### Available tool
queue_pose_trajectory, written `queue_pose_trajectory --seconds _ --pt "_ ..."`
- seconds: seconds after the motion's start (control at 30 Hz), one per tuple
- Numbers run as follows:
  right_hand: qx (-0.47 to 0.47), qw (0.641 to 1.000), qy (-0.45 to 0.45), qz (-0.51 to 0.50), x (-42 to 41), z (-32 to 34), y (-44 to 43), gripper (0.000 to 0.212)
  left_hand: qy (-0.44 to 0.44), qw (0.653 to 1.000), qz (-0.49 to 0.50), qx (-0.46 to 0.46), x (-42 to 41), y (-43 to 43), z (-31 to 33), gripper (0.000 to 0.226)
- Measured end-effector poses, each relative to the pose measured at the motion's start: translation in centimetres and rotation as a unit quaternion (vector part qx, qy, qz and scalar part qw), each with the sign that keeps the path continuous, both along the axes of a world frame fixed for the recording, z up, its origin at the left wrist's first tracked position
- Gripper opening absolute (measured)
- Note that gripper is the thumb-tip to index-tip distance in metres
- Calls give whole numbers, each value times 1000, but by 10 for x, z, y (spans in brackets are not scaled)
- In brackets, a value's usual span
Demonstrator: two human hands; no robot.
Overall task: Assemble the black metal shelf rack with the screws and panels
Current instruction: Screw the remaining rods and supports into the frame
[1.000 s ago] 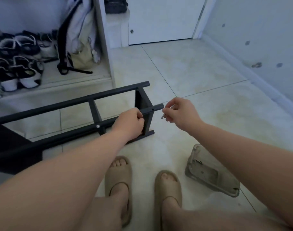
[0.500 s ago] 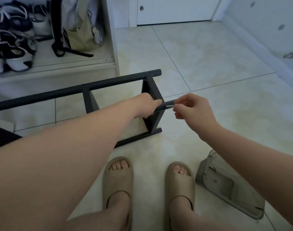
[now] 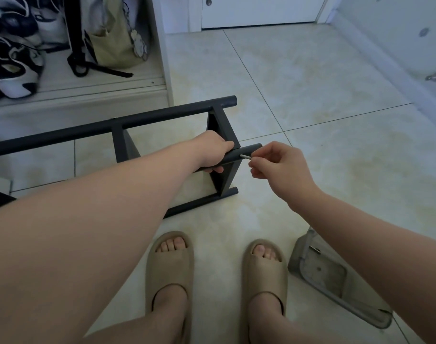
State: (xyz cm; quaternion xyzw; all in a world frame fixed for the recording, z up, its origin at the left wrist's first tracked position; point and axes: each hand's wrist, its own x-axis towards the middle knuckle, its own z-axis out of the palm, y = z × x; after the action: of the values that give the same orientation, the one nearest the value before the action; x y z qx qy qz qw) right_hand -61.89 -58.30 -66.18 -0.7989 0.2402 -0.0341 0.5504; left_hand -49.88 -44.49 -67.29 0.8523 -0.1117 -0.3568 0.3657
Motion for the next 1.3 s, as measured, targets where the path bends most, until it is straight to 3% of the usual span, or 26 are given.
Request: queue_pose_trajectory --seconds 0.2,0.43,1.03,1.3 --pt "-59 998 8 29 -1 -6 2 20 25 1000 15 -1 3 1 -1 40" --pt "-64 998 6 29 1 -12 5 23 56 998 25 -7 6 2 -1 42" --pt "63 996 13 -57 13 -15 16 14 44 998 31 -12 3 1 0 41" --pt "-6 999 33 -36 21 -15 18 16 55 998 35 -6 2 1 -1 41"
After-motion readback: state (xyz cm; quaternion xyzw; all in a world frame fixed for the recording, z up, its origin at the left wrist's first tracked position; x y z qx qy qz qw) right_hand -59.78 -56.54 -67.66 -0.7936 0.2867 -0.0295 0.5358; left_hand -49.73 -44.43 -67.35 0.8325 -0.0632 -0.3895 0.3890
